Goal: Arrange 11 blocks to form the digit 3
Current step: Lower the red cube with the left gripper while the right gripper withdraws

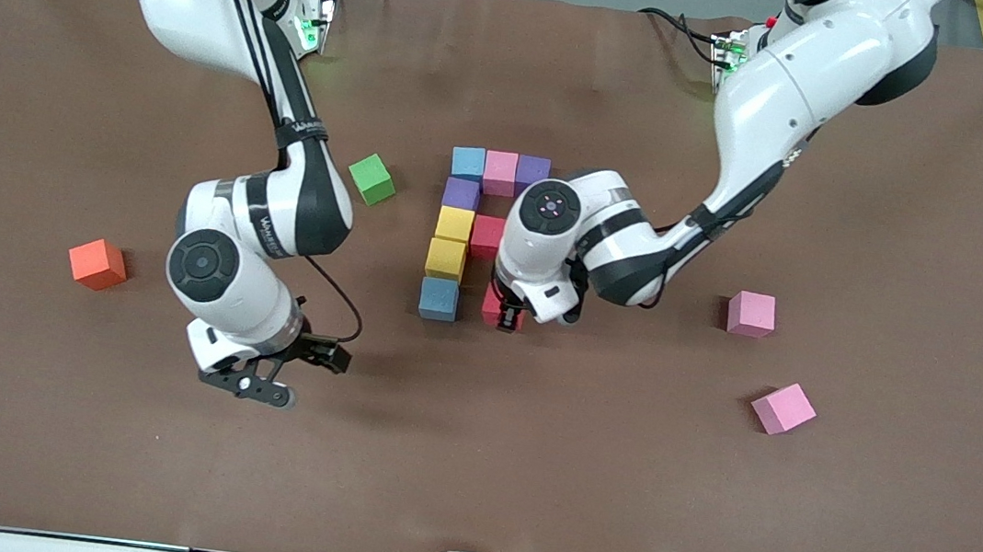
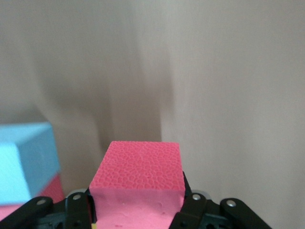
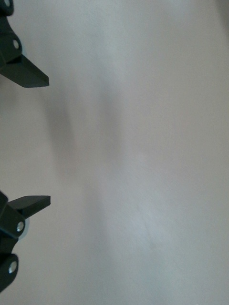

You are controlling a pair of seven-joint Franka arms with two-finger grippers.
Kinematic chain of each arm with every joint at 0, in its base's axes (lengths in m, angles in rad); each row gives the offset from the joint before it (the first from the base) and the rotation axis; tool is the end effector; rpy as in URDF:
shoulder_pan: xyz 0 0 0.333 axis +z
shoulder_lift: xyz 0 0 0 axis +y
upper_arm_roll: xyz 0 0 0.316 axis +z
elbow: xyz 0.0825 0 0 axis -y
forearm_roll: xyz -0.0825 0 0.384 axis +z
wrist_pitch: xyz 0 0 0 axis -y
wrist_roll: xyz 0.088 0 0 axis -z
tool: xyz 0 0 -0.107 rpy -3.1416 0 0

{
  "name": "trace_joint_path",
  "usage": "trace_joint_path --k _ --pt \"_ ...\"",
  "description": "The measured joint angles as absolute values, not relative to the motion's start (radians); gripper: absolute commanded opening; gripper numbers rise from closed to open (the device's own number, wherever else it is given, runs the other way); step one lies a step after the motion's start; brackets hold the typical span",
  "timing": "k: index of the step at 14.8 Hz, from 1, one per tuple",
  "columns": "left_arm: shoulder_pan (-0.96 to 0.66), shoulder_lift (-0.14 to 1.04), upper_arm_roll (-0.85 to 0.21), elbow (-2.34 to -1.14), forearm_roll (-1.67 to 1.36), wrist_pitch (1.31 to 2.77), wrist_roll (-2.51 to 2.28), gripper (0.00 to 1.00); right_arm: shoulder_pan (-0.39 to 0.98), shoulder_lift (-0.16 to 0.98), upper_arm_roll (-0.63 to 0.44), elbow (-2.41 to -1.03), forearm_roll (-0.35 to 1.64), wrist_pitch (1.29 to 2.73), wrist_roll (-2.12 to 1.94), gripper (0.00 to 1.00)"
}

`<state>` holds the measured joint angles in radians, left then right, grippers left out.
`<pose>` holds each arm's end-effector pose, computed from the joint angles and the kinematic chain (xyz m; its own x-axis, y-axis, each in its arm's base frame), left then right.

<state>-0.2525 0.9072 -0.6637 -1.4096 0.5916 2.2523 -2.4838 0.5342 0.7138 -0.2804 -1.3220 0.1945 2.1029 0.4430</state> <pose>0.5433 -0.5004 0.2441 0.1252 0.9852 -0.1171 0.9900 -0.1162 0.0801 0.7043 0.2430 0.3323 0.9747 -0.2055 0.0880 -0.2031 -0.9785 -0.0349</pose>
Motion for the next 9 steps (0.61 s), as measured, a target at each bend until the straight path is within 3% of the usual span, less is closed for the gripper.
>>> trace_joint_path --k 3,9 --pt "-0.289 0.947 -0.637 -1.359 0.525 2.318 -2.513 0.22 0.501 0.716 -0.28 -1.324 0.097 2.192 0.443 1.0" --pt "-0.295 1.003 -0.636 -1.33 0.48 2.353 -2.532 0.23 0.494 0.719 -0.279 -1.328 0.045 2.219 0.443 1.0"
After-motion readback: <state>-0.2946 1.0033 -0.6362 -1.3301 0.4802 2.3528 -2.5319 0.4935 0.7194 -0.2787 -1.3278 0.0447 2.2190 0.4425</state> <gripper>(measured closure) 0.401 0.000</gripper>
